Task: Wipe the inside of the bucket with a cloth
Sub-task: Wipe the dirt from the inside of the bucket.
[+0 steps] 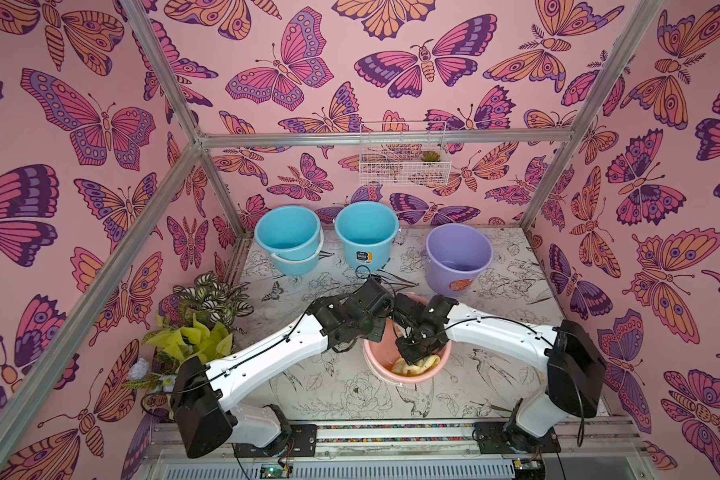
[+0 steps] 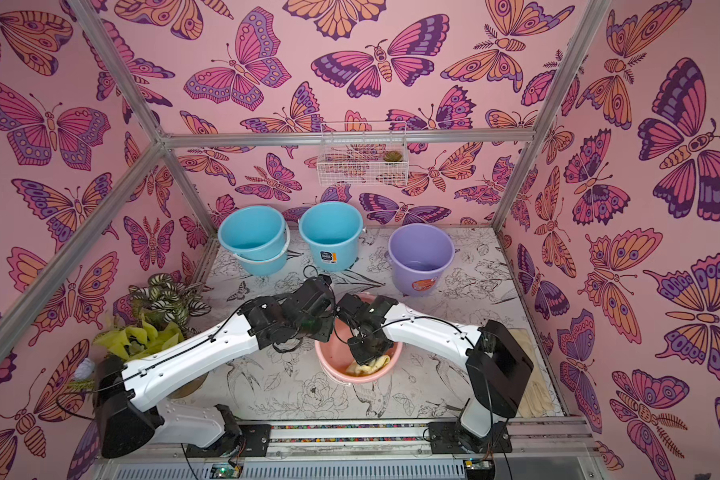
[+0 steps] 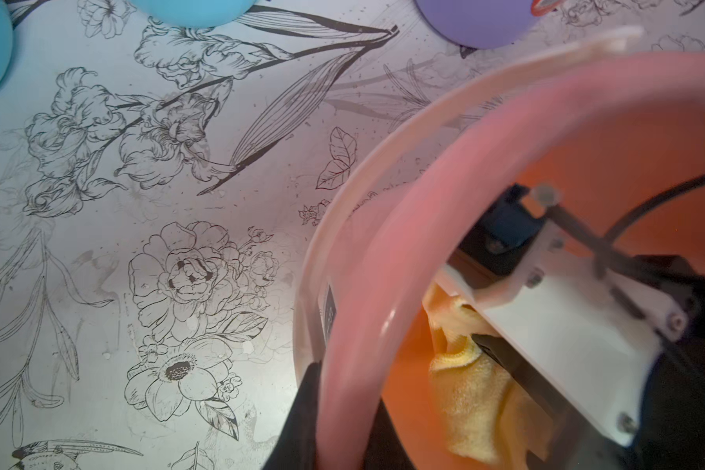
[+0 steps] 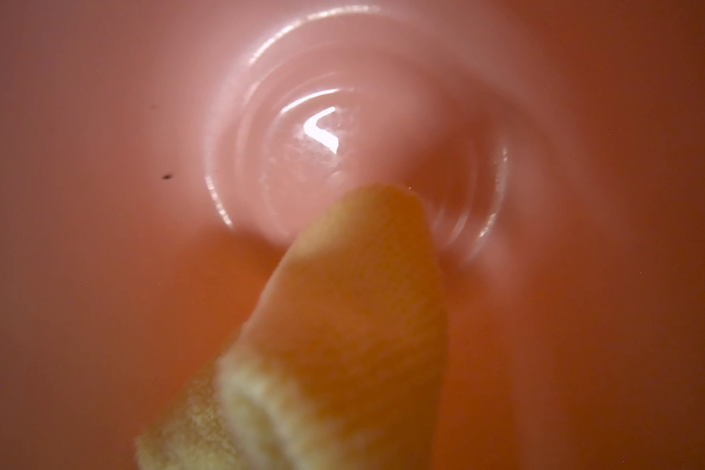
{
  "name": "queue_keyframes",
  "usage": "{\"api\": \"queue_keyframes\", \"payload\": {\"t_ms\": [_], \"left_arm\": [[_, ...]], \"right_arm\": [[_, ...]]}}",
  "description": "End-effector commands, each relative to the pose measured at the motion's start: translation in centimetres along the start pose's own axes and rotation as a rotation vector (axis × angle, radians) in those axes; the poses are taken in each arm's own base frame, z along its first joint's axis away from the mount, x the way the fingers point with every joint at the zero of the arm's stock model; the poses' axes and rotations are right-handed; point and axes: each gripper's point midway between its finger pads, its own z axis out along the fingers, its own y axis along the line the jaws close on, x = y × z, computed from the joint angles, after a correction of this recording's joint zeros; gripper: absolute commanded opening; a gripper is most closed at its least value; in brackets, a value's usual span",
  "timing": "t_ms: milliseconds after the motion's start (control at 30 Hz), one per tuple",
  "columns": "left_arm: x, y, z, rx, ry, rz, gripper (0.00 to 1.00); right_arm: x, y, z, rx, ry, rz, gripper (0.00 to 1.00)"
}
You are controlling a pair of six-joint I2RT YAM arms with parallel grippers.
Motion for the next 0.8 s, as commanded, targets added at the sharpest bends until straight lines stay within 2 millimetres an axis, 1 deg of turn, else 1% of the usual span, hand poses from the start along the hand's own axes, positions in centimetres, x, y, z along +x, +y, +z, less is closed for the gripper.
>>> {"api": "queue_keyframes", "payload": {"t_ms": [0,67,133,233,333,500,533,567,633,767], "left_arm": [[-1.7,-2.5,-1.0,0.11,-0.08,-0.019,0.0],[-1.7,-2.5,-1.0,0.112,-0.078,-0.022,0.0],[-1.7,-2.4,-1.1,0.112,-0.083,-0.024,0.0],[-1.6,-2.2,-1.2,0.107,-0.086,-0.025,0.0],[-1.7,-2.1,-1.3,0.103,-0.092,-0.027,0.0],[-1.7,-1.8,-1.6,0.096,-0.106,-0.039,0.0],[-1.7,-1.7,-1.7,0.094,-0.107,-0.041,0.0],[-1.6,-1.6,-1.7,0.092,-0.109,-0.041,0.0],[-1.5,-1.4,-1.6,0.087,-0.109,-0.042,0.0],[-1.4,-1.4,-1.5,0.084,-0.104,-0.041,0.0]], "right_arm": [[-0.7,0.2,3.0,0.041,-0.025,0.022,0.0],[-0.8,0.2,4.0,0.04,-0.023,0.03,0.0],[-0.6,0.0,4.3,0.051,-0.014,0.036,0.0],[-0.7,0.1,3.4,0.043,-0.026,0.039,0.0],[-1.0,0.0,1.3,0.034,-0.066,0.044,0.0],[-1.0,-0.7,-2.8,0.023,-0.133,0.054,0.0],[-1.0,-0.7,-3.0,0.022,-0.132,0.057,0.0],[-1.1,-0.7,-4.5,0.003,-0.162,0.064,0.0],[-1.1,-0.6,-6.0,-0.018,-0.181,0.073,0.0],[-0.8,0.2,-9.4,-0.101,-0.213,0.097,0.0]]}}
